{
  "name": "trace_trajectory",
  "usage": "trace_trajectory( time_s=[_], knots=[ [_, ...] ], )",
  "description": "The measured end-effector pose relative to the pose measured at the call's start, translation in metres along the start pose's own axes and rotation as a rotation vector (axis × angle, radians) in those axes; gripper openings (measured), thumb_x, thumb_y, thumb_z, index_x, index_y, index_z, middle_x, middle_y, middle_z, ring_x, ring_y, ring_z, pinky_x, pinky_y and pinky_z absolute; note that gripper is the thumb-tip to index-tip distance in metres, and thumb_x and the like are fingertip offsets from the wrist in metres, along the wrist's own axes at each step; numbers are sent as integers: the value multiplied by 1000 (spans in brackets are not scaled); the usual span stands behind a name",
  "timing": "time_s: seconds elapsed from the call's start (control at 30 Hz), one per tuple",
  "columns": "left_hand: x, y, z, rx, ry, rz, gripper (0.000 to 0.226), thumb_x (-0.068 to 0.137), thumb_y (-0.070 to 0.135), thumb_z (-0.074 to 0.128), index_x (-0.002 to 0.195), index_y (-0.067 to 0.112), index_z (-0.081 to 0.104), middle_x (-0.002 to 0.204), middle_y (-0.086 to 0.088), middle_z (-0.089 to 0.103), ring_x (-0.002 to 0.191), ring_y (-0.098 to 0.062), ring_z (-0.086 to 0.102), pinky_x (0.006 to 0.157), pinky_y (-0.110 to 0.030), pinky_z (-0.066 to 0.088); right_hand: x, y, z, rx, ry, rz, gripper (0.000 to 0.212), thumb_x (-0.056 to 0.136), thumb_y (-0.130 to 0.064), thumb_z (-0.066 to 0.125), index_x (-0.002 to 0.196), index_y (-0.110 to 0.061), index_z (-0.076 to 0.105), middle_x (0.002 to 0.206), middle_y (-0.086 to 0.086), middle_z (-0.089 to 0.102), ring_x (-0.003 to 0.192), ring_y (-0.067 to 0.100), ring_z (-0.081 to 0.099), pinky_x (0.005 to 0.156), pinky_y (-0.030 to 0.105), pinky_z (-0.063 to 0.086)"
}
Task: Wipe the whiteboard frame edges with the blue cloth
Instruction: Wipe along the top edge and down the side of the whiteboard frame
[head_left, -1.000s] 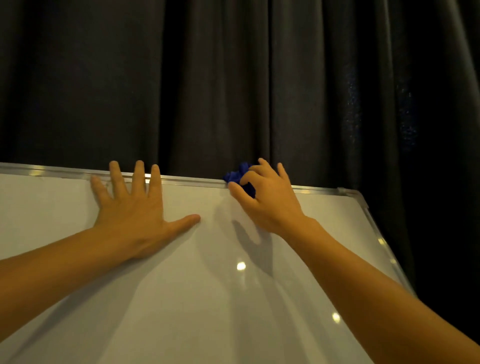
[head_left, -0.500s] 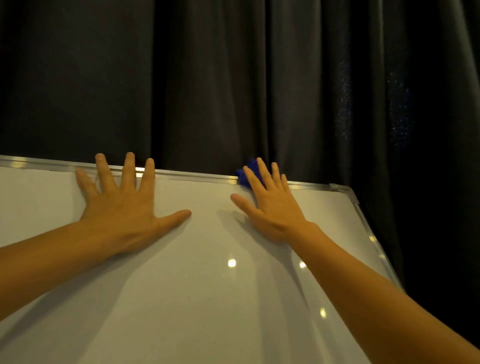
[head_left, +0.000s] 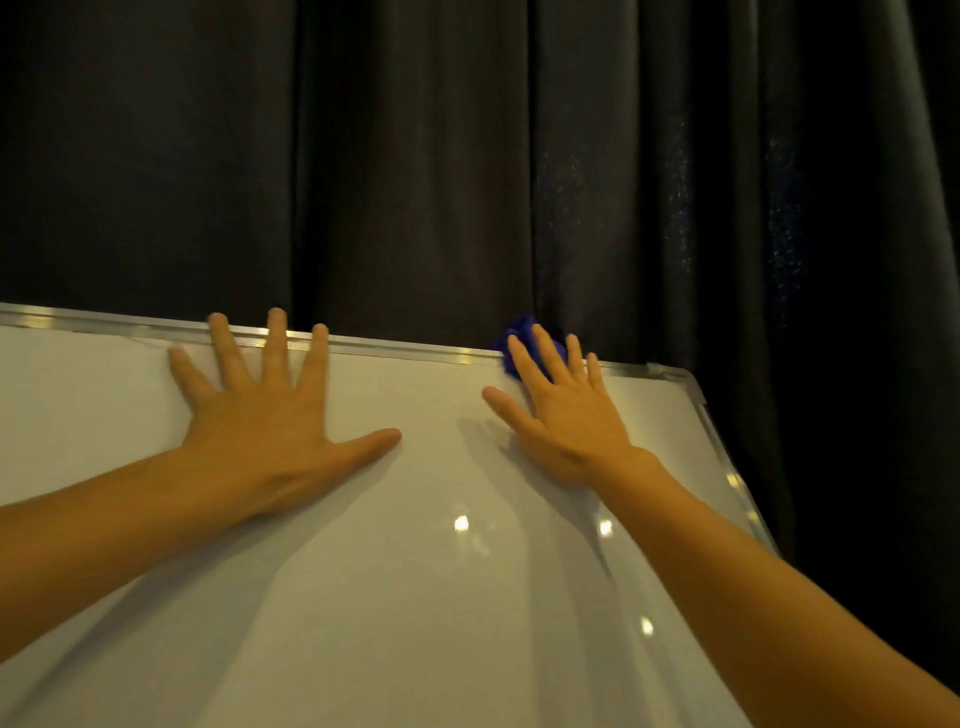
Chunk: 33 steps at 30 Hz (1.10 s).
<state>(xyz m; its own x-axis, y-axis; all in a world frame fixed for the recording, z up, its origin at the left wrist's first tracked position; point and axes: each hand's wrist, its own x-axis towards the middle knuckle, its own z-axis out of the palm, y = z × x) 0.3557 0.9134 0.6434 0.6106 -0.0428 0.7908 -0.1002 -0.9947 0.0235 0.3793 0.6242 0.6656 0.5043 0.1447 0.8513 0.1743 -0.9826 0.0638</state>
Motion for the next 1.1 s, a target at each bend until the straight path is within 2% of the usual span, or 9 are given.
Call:
trace_trajectory(
  time_s=[0.17,0.27,0.43,0.5,0.63,0.73,0.87,0.97,1.1],
  knots=[
    [4,66,13,59,-18,-17,128,39,97,-12,146,28,-30,158,-12,-31,141,-49,-25,109,-75,-2,6,-61,18,149,11,-149,81,78,-88,6,151,-52,1,166,-8,-5,147,30,-23,117,48,-16],
    [7,70,21,63,29,-23,129,41,100,-12,145,27,-30,158,-10,-32,142,-49,-25,110,-73,-4,8,-22,11,31,-3,-213,79,80,-87,2,150,-52,-5,165,-9,-10,148,27,-22,117,52,-18],
    [0,74,25,0,62,43,127,47,103,-4,148,28,-25,157,-7,-34,142,-48,-26,110,-72,-11,-13,96,-10,-82,-57,92,84,77,-88,-3,151,-49,-7,163,-11,-14,148,26,-21,117,53,-16],
    [-2,89,26,-11,57,23,128,46,103,-5,147,28,-28,157,-8,-34,142,-49,-25,109,-73,-11,-16,110,-17,-63,-61,170,90,75,-89,-3,153,-44,-4,164,-11,-12,148,26,-20,118,52,-13],
    [2,137,21,16,2,-98,133,44,103,-1,148,25,-25,158,-14,-31,142,-51,-22,107,-75,-6,-12,52,-9,83,-83,-61,99,72,-92,-2,154,-38,3,164,-10,-6,148,27,-20,114,45,-17],
    [5,145,25,51,37,-130,135,41,102,-4,150,25,-23,158,-15,-28,143,-51,-18,109,-74,-1,-14,58,-13,-31,-98,-178,91,78,-88,0,154,-38,2,164,-11,-6,148,23,-21,111,43,-22],
    [0,145,26,5,45,-15,129,47,102,-5,150,24,-23,159,-13,-28,142,-52,-19,110,-74,-5,-22,142,-40,-175,-115,23,79,86,-79,2,155,-41,3,165,-12,-5,150,24,-15,119,48,-14],
    [-4,162,25,-8,65,-21,127,51,99,-2,150,22,-22,159,-14,-27,142,-52,-20,110,-74,-6,-26,156,-40,-126,-94,82,80,84,-79,1,154,-41,3,165,-13,-3,150,21,-12,118,46,-12],
    [-20,204,38,5,31,171,125,52,97,-8,147,18,-28,157,-13,-33,139,-51,-28,107,-75,-7,-10,166,-46,-3,-78,247,71,94,-68,12,156,-33,9,165,-2,8,151,25,-4,119,44,-6]
  ],
)
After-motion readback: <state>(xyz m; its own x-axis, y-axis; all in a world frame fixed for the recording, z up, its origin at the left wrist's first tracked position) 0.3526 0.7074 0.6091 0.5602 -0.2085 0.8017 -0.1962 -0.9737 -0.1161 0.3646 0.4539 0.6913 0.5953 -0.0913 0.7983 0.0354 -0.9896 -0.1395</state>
